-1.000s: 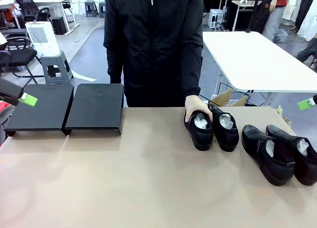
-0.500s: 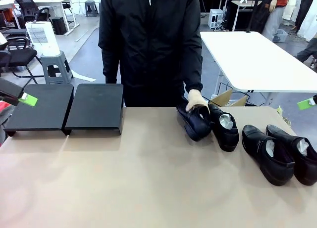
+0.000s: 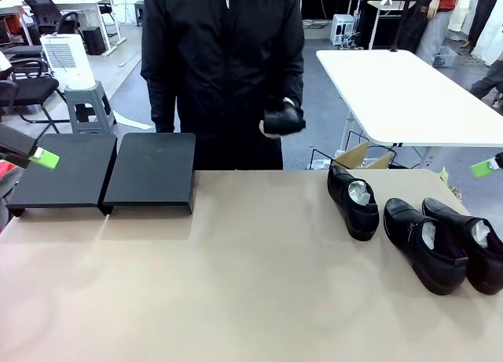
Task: Organize the shoes by placing them on the stand.
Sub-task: Pick up one Shoe and place it in the middle of the table.
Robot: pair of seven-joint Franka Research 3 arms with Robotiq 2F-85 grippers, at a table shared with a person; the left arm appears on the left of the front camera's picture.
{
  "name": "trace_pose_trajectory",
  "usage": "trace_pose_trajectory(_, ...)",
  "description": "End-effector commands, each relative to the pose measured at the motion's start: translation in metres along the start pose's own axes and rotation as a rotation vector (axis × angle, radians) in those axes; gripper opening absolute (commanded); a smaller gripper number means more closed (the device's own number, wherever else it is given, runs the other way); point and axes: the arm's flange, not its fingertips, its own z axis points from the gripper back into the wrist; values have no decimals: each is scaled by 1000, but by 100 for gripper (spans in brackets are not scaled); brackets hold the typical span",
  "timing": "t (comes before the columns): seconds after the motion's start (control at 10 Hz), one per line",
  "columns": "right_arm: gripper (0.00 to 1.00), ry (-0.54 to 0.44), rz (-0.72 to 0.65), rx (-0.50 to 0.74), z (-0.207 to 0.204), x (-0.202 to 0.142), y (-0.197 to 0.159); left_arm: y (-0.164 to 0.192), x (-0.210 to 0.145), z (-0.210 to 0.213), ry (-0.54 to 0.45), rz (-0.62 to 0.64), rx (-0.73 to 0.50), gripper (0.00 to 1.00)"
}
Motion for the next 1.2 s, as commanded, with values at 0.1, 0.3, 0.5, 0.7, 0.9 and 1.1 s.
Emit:
trace_pose_trajectory(0.1,100,100,-73,-240,-17,-10,29,1,-1,2,-2,-15,-13,100)
trace_pose_trajectory(0.3,100,191,-111,-384,-59,-25,44,1,-1,2,-2,-15,-13,100)
trace_pose_trajectory(0.5,100,308,-127,-494,-76,-34,45,1,-1,2,-2,-15,-13,100)
trace_pose_trajectory(0.7,64,334,-115,-539,-64,-31,48,1,-1,2,-2,-15,-13,100)
trace_pose_trajectory(0.9,43,367,-167,-544,-70,-31,44,1,-1,2,-2,-15,-13,100)
trace_pose_trajectory(1.1,43,376,-225,-482,-76,-33,41,1,-1,2,-2,-15,-13,100)
